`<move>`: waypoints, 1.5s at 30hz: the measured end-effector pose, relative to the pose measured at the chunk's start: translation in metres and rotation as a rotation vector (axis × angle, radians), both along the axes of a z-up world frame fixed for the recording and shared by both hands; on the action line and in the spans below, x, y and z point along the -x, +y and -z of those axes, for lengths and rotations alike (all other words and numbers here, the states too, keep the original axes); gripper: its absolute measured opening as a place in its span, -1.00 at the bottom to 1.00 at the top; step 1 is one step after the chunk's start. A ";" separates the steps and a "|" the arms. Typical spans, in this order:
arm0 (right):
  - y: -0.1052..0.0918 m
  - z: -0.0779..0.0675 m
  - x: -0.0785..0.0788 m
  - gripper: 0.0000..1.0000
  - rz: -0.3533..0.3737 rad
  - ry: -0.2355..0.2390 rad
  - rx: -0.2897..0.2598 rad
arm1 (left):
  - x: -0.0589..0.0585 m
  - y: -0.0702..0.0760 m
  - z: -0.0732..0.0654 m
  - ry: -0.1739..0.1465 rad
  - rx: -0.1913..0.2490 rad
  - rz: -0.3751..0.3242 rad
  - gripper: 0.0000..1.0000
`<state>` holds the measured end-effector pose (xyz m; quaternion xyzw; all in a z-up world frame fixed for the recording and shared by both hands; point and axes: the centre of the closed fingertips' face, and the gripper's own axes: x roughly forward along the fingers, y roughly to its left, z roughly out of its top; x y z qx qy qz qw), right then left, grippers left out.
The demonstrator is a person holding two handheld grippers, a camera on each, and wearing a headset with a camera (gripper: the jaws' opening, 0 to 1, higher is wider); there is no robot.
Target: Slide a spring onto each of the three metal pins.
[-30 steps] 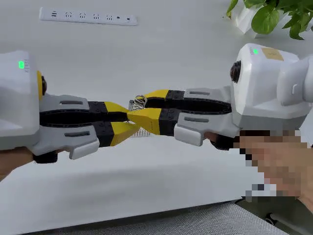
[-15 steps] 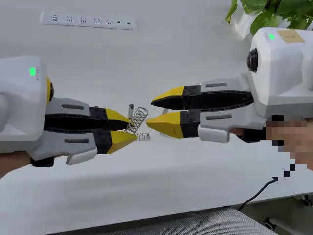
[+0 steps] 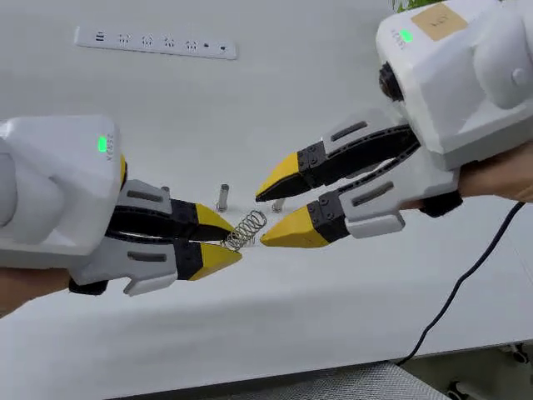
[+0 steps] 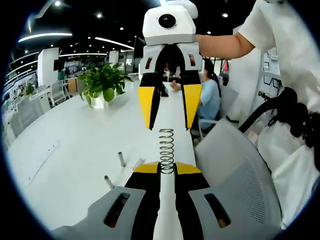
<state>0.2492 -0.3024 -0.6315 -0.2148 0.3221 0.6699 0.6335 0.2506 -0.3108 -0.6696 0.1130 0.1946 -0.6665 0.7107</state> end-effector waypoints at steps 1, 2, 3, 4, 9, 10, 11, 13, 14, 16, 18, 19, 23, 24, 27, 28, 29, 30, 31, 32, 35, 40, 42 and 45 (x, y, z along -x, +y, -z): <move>0.000 0.001 0.000 -0.62 -0.012 -0.005 0.012 | 0.000 0.000 0.000 0.000 -0.003 0.002 -0.88; 0.001 0.003 0.001 -0.62 -0.029 -0.006 0.026 | 0.001 0.000 0.001 -0.001 -0.006 0.003 -0.88; 0.000 0.005 0.001 -0.62 -0.041 -0.008 0.041 | 0.001 -0.001 0.001 -0.002 -0.010 0.005 -0.88; 0.001 0.007 0.002 -0.63 -0.059 -0.016 0.054 | 0.001 -0.001 0.002 -0.002 -0.013 0.008 -0.88; 0.004 0.015 0.006 -0.64 -0.113 -0.006 0.095 | 0.003 -0.002 0.004 -0.006 -0.029 0.022 -0.88; 0.004 0.016 0.006 -0.64 -0.120 -0.010 0.103 | 0.003 -0.002 0.005 -0.007 -0.032 0.026 -0.88; 0.004 0.017 0.007 -0.64 -0.128 -0.011 0.109 | 0.003 -0.002 0.005 -0.008 -0.035 0.027 -0.88; 0.005 0.019 0.006 -0.67 -0.136 -0.011 0.117 | 0.002 -0.002 0.005 -0.010 -0.037 0.027 -0.88; 0.005 0.019 0.006 -0.68 -0.140 -0.011 0.119 | 0.002 -0.002 0.005 -0.011 -0.037 0.027 -0.88; 0.005 0.021 0.007 -0.71 -0.150 -0.009 0.130 | 0.002 -0.003 0.004 -0.007 -0.036 0.025 -0.88; 0.004 0.024 0.005 -0.72 -0.158 -0.019 0.146 | 0.002 -0.003 0.004 -0.010 -0.040 0.028 -0.88; 0.004 0.024 0.004 -0.72 -0.163 -0.021 0.148 | 0.002 -0.003 0.004 -0.007 -0.039 0.028 -0.88; 0.005 0.026 0.004 -0.75 -0.176 -0.019 0.155 | 0.002 -0.004 0.003 -0.005 -0.037 0.028 -0.88; 0.005 0.027 0.005 -0.76 -0.180 -0.022 0.160 | 0.001 -0.004 0.003 -0.005 -0.036 0.028 -0.88; 0.004 0.029 0.005 -0.77 -0.185 -0.025 0.166 | 0.002 -0.004 0.003 -0.004 -0.034 0.026 -0.88; 0.004 0.029 0.006 -0.78 -0.188 -0.025 0.169 | 0.001 -0.004 0.003 -0.004 -0.034 0.026 -0.88; 0.004 0.030 0.007 -0.79 -0.190 -0.028 0.171 | 0.002 -0.004 0.003 -0.005 -0.034 0.025 -0.88; 0.004 0.030 0.007 -0.80 -0.193 -0.031 0.171 | 0.002 -0.004 0.003 -0.004 -0.034 0.025 -0.88; 0.004 0.030 0.008 -0.82 -0.193 -0.029 0.171 | 0.002 -0.004 0.003 -0.003 -0.033 0.024 -0.88; 0.004 0.030 0.008 -0.83 -0.193 -0.026 0.170 | 0.002 -0.004 0.004 -0.003 -0.033 0.024 -0.88; 0.004 0.030 0.009 -0.84 -0.195 -0.029 0.171 | 0.002 -0.003 0.004 -0.001 -0.032 0.023 -0.88; 0.004 0.031 0.009 -0.84 -0.193 -0.027 0.169 | 0.003 -0.003 0.004 0.006 -0.024 0.016 -0.88; 0.004 0.031 0.009 -0.85 -0.194 -0.029 0.169 | 0.003 -0.003 0.004 0.009 -0.021 0.014 -0.88; 0.004 0.031 0.009 -0.85 -0.194 -0.031 0.171 | 0.003 -0.003 0.004 0.011 -0.019 0.011 -0.88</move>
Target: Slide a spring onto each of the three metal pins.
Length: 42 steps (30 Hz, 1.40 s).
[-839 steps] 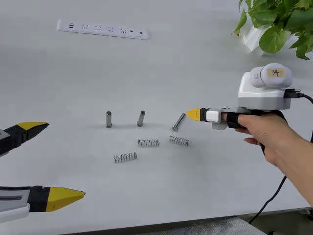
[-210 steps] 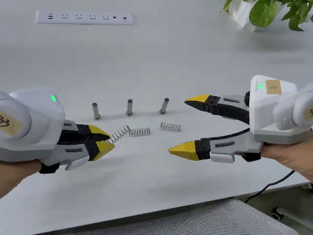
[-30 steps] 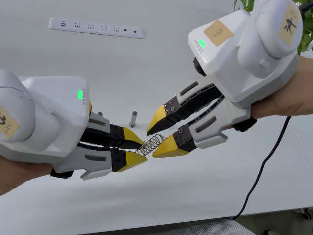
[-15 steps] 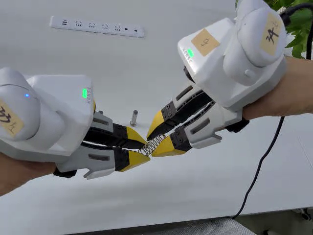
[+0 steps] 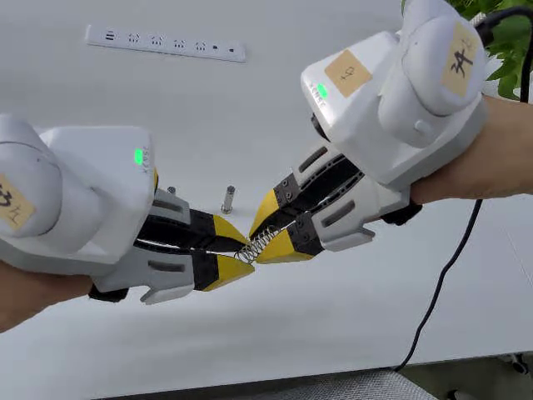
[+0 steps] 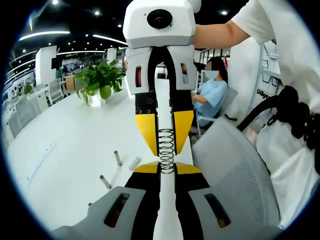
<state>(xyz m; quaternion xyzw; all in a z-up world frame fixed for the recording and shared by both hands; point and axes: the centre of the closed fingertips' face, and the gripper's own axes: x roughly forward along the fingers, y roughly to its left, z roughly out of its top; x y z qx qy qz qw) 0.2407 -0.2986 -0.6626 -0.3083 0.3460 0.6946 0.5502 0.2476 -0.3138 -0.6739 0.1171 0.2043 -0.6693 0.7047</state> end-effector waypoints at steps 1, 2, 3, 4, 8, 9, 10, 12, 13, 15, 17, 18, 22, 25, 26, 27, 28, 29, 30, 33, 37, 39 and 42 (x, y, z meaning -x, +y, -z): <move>0.000 0.000 0.000 -0.85 0.001 0.001 0.001 | 0.000 0.000 0.000 0.001 0.000 0.000 -0.88; 0.000 0.000 -0.001 -0.86 -0.001 -0.003 0.000 | 0.000 0.000 0.000 0.001 0.001 -0.001 -0.88; 0.000 0.000 0.000 -0.86 -0.002 -0.004 0.001 | 0.000 0.000 0.000 0.001 0.002 -0.002 -0.88; 0.000 0.000 0.000 -0.86 0.000 -0.005 0.002 | 0.000 0.000 0.000 0.002 0.003 -0.003 -0.88; -0.001 0.000 -0.002 -0.86 0.003 -0.009 0.002 | -0.001 -0.001 0.000 0.003 0.008 -0.009 -0.88; -0.001 0.000 -0.002 -0.87 0.002 -0.011 0.003 | -0.001 -0.001 0.000 0.004 0.010 -0.012 -0.87; -0.001 0.000 -0.002 -0.87 0.001 -0.011 0.002 | -0.001 -0.001 0.000 0.006 0.010 -0.012 -0.87; -0.001 0.001 -0.002 -0.87 0.000 -0.014 0.005 | -0.001 0.000 0.000 0.003 0.010 -0.013 -0.87; -0.001 0.001 -0.002 -0.87 0.000 -0.015 0.005 | -0.001 0.000 0.000 0.003 0.011 -0.014 -0.87; 0.000 0.001 -0.002 -0.87 -0.002 -0.017 0.007 | -0.001 0.000 0.000 0.004 0.012 -0.015 -0.87; 0.000 0.001 -0.003 -0.87 0.000 -0.018 0.007 | -0.002 0.000 0.000 0.003 0.014 -0.018 -0.87; 0.000 0.001 -0.003 -0.87 0.000 -0.019 0.007 | -0.002 0.000 0.000 0.004 0.016 -0.019 -0.87; 0.000 0.001 -0.004 -0.88 0.002 -0.019 0.009 | -0.003 0.000 -0.001 0.008 0.027 -0.030 -0.87; 0.000 0.001 -0.003 -0.88 0.000 -0.019 0.011 | -0.004 0.000 0.000 0.012 0.030 -0.034 -0.86; 0.001 0.001 -0.003 -0.88 0.000 -0.017 0.012 | -0.003 0.000 0.000 0.014 0.032 -0.033 -0.86; 0.001 0.001 -0.003 -0.88 -0.001 -0.017 0.012 | -0.003 0.000 0.000 0.017 0.034 -0.034 -0.86; 0.001 0.002 -0.003 -0.88 -0.001 -0.018 0.013 | -0.004 0.000 0.000 0.017 0.035 -0.036 -0.86; 0.001 0.002 -0.003 -0.88 -0.001 -0.015 0.014 | -0.003 0.000 -0.002 0.022 0.045 -0.038 -0.85; 0.002 0.002 -0.002 -0.88 -0.002 -0.015 0.014 | -0.003 -0.001 -0.003 0.028 0.055 -0.042 -0.85; 0.003 0.003 -0.002 -0.88 -0.005 -0.017 0.015 | -0.004 0.000 -0.004 0.022 0.059 -0.048 -0.82; 0.003 0.003 -0.003 -0.88 -0.004 -0.018 0.013 | -0.005 0.003 -0.001 0.020 0.050 -0.063 -0.70; 0.004 0.003 -0.004 -0.88 -0.003 -0.022 0.012 | -0.006 0.006 0.001 0.020 0.044 -0.070 -0.65; 0.004 0.002 -0.006 -0.88 0.003 -0.024 0.009 | -0.007 0.010 0.003 0.023 0.045 -0.086 -0.62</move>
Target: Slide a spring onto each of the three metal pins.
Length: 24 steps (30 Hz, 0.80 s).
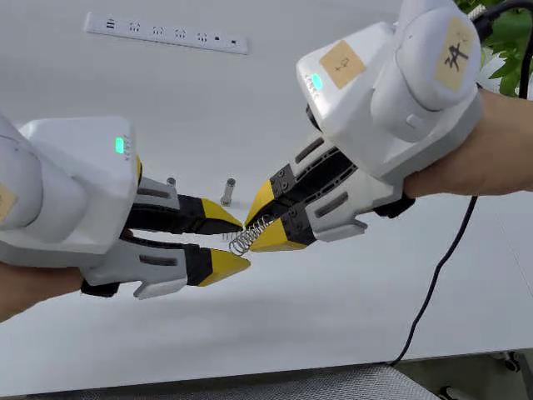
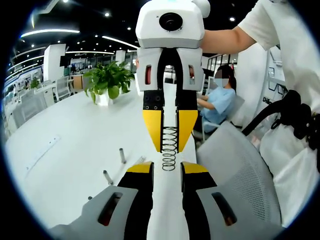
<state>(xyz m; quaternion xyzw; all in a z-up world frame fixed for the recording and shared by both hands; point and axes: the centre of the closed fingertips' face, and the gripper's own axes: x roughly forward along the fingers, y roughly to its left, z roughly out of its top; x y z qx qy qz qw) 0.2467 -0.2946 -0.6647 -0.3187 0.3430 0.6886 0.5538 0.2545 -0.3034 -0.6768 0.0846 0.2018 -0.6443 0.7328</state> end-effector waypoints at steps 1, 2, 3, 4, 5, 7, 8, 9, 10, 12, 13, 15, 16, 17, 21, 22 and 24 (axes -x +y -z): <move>0.000 0.000 -0.001 -0.88 0.000 -0.002 -0.001 | 0.000 0.001 0.000 -0.001 0.000 -0.004 -0.60; 0.001 -0.001 -0.002 -0.88 0.004 -0.003 -0.002 | -0.001 0.003 0.001 -0.002 -0.002 -0.010 -0.57; 0.001 -0.002 -0.002 -0.88 0.006 -0.004 -0.004 | -0.001 0.005 0.001 -0.002 -0.001 -0.015 -0.56; 0.002 -0.002 -0.003 -0.88 0.007 -0.007 -0.005 | -0.002 0.006 0.002 -0.002 -0.002 -0.020 -0.55; 0.002 -0.003 -0.004 -0.88 0.008 -0.008 -0.005 | -0.002 0.009 0.003 -0.004 -0.004 -0.025 -0.54; 0.004 -0.005 -0.007 -0.88 0.011 -0.012 -0.008 | -0.003 0.014 0.004 -0.009 -0.007 -0.038 -0.50; 0.004 -0.005 -0.008 -0.88 0.012 -0.014 -0.007 | -0.004 0.016 0.005 -0.016 -0.009 -0.046 -0.46; 0.004 -0.005 -0.009 -0.88 0.012 -0.016 -0.007 | -0.005 0.018 0.006 -0.017 -0.010 -0.051 -0.43; 0.005 -0.006 -0.011 -0.88 0.014 -0.017 -0.008 | -0.005 0.021 0.006 -0.017 -0.010 -0.058 -0.40; 0.007 -0.006 -0.015 -0.88 0.017 -0.021 -0.009 | -0.006 0.026 0.009 -0.030 -0.014 -0.067 -0.36; 0.007 -0.006 -0.017 -0.88 0.018 -0.023 -0.008 | -0.007 0.028 0.009 -0.031 -0.015 -0.071 -0.34; 0.009 -0.006 -0.020 -0.88 0.020 -0.029 -0.006 | -0.007 0.034 0.012 -0.029 -0.016 -0.082 -0.30; 0.010 -0.006 -0.021 -0.88 0.020 -0.031 -0.005 | -0.008 0.036 0.013 -0.033 -0.019 -0.088 -0.28; 0.011 -0.006 -0.023 -0.88 0.019 -0.034 -0.003 | -0.009 0.039 0.014 -0.042 -0.020 -0.097 -0.23; 0.015 -0.007 -0.029 -0.88 0.020 -0.046 0.005 | -0.013 0.048 0.016 -0.054 -0.020 -0.124 -0.10; 0.016 -0.006 -0.030 -0.88 0.019 -0.048 0.008 | -0.013 0.050 0.017 -0.054 -0.023 -0.130 -0.08; 0.019 -0.007 -0.033 -0.88 0.020 -0.053 0.013 | -0.015 0.055 0.019 -0.062 -0.022 -0.142 -0.03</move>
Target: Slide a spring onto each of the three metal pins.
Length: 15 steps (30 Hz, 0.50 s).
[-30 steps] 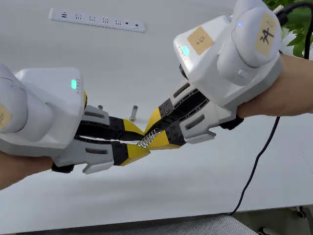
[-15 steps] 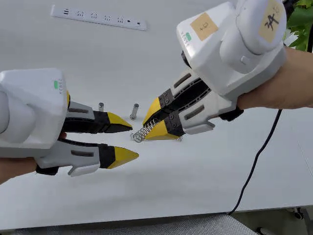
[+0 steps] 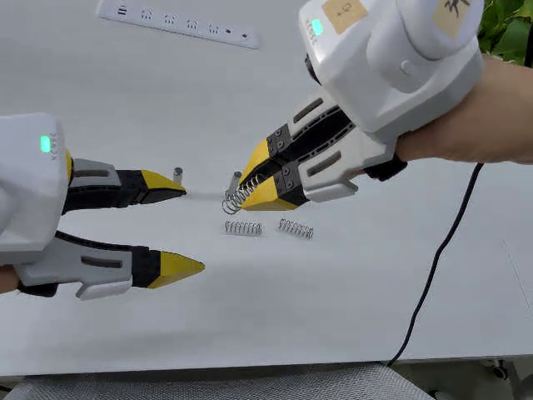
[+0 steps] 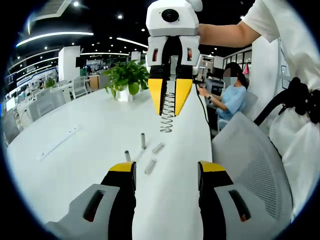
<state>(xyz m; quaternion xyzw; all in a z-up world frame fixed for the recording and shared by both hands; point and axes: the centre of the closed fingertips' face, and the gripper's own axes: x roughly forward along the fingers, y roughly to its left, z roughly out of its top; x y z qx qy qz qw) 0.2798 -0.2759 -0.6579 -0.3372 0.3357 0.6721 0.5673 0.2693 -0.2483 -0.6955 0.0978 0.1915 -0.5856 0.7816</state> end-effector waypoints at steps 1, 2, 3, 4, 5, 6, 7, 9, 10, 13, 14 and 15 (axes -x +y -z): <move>0.002 0.001 -0.004 -0.88 0.001 -0.003 0.003 | -0.001 0.003 0.001 -0.001 0.001 -0.009 0.00; 0.003 0.001 -0.005 -0.88 0.001 -0.005 0.006 | -0.002 0.005 0.001 -0.003 0.001 -0.015 0.03; 0.005 0.002 -0.009 -0.88 0.004 -0.008 0.012 | -0.002 0.008 0.002 -0.009 0.005 -0.021 0.05; 0.006 0.002 -0.011 -0.88 0.004 -0.010 0.014 | -0.003 0.010 0.002 -0.012 0.008 -0.025 0.07; 0.007 0.004 -0.015 -0.88 0.006 -0.010 0.017 | -0.004 0.012 0.003 -0.011 0.007 -0.031 0.10; 0.009 0.005 -0.019 -0.88 0.009 -0.013 0.023 | -0.005 0.015 0.005 -0.009 0.003 -0.042 0.13; 0.012 0.006 -0.019 -0.88 0.009 -0.018 0.027 | -0.006 0.017 0.006 -0.010 0.001 -0.046 0.17; 0.016 0.007 -0.025 -0.88 0.010 -0.032 0.039 | -0.007 0.022 0.008 -0.012 -0.003 -0.056 0.23; 0.017 0.008 -0.028 -0.88 0.012 -0.038 0.045 | -0.008 0.024 0.009 -0.010 -0.002 -0.061 0.24; 0.021 0.009 -0.036 -0.88 0.014 -0.050 0.063 | -0.009 0.029 0.011 -0.016 0.003 -0.078 0.33; 0.023 0.010 -0.039 -0.88 0.016 -0.054 0.068 | -0.010 0.030 0.012 -0.014 0.005 -0.080 0.35; 0.024 0.011 -0.041 -0.88 0.018 -0.056 0.072 | -0.010 0.032 0.013 -0.014 0.006 -0.083 0.36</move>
